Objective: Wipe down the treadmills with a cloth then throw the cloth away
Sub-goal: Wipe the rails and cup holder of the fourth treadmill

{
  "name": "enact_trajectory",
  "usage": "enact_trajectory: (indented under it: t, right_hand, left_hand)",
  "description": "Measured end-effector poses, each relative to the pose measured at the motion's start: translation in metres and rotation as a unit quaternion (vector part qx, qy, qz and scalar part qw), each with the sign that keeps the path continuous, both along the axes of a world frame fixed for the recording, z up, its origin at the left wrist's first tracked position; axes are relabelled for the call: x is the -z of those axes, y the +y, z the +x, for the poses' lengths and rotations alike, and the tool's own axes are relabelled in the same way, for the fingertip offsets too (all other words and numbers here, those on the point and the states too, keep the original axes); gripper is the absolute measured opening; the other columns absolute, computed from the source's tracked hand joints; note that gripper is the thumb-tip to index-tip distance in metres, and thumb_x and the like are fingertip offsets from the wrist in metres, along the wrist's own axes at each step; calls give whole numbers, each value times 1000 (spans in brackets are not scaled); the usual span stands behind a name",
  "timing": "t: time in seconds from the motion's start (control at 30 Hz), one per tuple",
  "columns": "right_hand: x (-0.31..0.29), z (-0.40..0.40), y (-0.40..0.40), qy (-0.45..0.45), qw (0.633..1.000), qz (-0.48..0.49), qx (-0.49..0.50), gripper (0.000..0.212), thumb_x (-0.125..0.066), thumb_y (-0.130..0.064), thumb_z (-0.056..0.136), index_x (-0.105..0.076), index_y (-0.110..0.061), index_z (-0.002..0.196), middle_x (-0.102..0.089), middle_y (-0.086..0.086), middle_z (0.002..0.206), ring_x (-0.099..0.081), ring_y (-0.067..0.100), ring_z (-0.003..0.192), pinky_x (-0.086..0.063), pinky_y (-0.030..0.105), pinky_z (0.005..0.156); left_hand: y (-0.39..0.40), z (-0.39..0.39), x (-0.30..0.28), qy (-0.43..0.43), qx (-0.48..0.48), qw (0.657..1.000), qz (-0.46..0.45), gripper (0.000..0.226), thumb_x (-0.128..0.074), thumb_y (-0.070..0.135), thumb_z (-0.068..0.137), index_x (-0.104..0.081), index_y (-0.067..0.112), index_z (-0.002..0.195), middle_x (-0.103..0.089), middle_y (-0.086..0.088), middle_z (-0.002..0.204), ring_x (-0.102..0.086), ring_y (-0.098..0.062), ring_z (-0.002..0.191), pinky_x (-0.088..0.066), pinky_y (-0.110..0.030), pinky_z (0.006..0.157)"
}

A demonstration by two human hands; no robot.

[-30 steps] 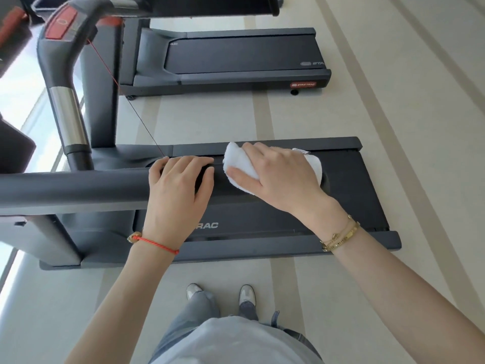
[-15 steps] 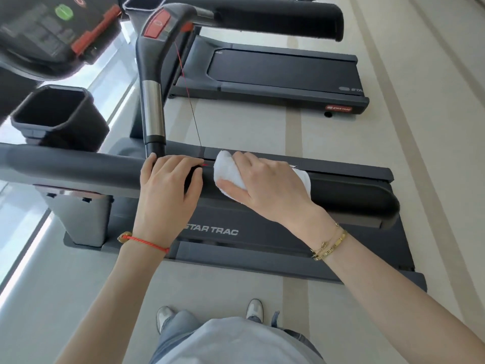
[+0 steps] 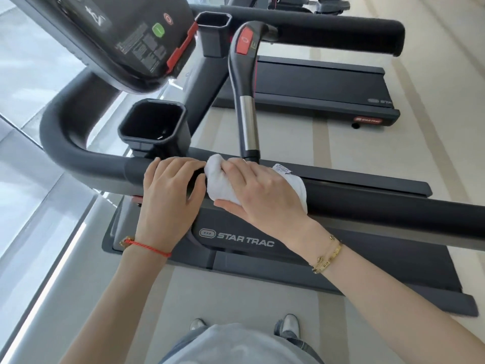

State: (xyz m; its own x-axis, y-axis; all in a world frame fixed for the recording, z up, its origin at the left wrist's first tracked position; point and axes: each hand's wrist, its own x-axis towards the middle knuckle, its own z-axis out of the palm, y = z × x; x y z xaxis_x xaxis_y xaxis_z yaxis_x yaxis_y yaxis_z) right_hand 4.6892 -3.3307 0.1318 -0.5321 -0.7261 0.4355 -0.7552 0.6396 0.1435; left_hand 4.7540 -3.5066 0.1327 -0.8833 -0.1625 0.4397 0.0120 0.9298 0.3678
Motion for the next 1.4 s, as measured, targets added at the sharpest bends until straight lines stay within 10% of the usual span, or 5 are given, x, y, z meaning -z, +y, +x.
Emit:
enact_trajectory:
  t: [0.9, 1.4]
  right_hand:
    - [-4, 18, -165, -2, 979, -179, 93, 48, -46, -52, 98, -62, -6, 97, -57, 6, 89, -55, 21, 75, -45, 29, 61]
    - [-14, -92, -173, -398, 872, -178, 222, 55, -36, -47, 100, -28, -6, 135, -34, 10, 137, -47, 27, 110, -34, 32, 82]
  left_hand:
    - [-175, 1, -11, -31, 62, 996, 47, 26, -52, 16, 96, -67, 14, 117, -67, 0, 117, -57, -23, 115, -39, -45, 105]
    - [-194, -78, -22, -88, -7, 991, 101, 35, -50, 23, 99, -59, 11, 131, -63, -6, 126, -58, -28, 116, -42, -48, 105]
